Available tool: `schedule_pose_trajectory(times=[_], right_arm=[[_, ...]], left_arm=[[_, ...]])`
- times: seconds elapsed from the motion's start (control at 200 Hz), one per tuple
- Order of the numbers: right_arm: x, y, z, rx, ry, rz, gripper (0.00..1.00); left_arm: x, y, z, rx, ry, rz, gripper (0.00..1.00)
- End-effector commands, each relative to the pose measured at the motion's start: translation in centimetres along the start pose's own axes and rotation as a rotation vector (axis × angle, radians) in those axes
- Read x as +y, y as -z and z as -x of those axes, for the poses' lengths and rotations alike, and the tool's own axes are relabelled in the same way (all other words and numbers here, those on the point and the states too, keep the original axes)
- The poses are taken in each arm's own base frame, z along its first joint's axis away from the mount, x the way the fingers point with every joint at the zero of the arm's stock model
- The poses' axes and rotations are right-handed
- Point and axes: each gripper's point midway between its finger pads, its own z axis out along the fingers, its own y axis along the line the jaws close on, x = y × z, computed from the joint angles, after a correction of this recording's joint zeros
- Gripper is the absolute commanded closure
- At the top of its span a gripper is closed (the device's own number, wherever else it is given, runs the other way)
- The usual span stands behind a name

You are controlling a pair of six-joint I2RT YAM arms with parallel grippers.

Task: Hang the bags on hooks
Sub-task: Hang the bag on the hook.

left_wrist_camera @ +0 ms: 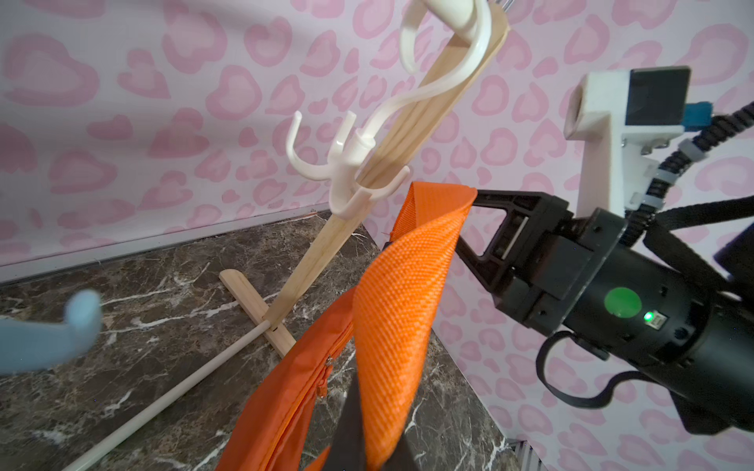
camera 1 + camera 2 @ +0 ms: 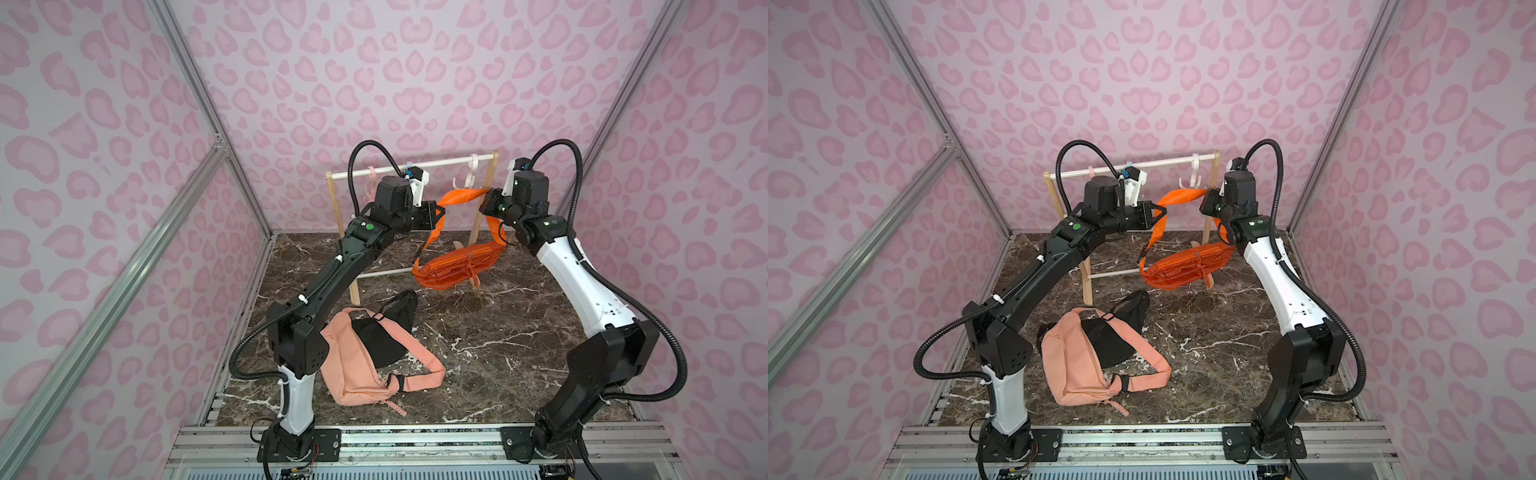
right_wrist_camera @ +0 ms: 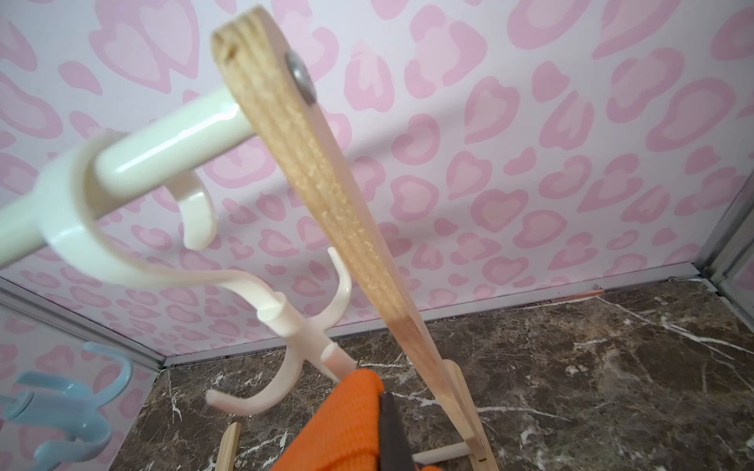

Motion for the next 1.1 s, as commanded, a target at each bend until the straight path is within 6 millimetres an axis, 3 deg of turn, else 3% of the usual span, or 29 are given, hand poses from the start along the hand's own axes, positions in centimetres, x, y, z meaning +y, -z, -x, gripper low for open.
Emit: schedule_pose_trajectory(times=[0.0, 0.28, 0.8, 1.055, 1.095], right_arm=[[-1.8, -0.7, 0.5, -0.015, 0.01, -0.074, 1.0], [-3.1, -1.3, 1.4, -0.029, 0.014, -0.116, 1.0], [-5.8, -3.8, -0.6, 0.031, 0.013, -0.185, 1.0], [-5.3, -3.7, -1.4, 0.045, 0.0, -0.146, 1.0], [-5.0, -3.6, -1.6, 0.05, 0.001, -0.13, 0.92]], left_arm=[[0.3, 0.8, 2.4, -0.082, -0.027, 0.049, 0.96], [1.7, 0.8, 4.6, -0.157, -0.043, 0.14, 0.94], [4.5, -2.1, 3.3, -0.127, -0.027, 0.201, 0.91], [4.7, -2.3, 2.7, -0.1, -0.023, 0.19, 0.87], [4.5, -2.3, 2.5, -0.09, -0.024, 0.18, 0.84]])
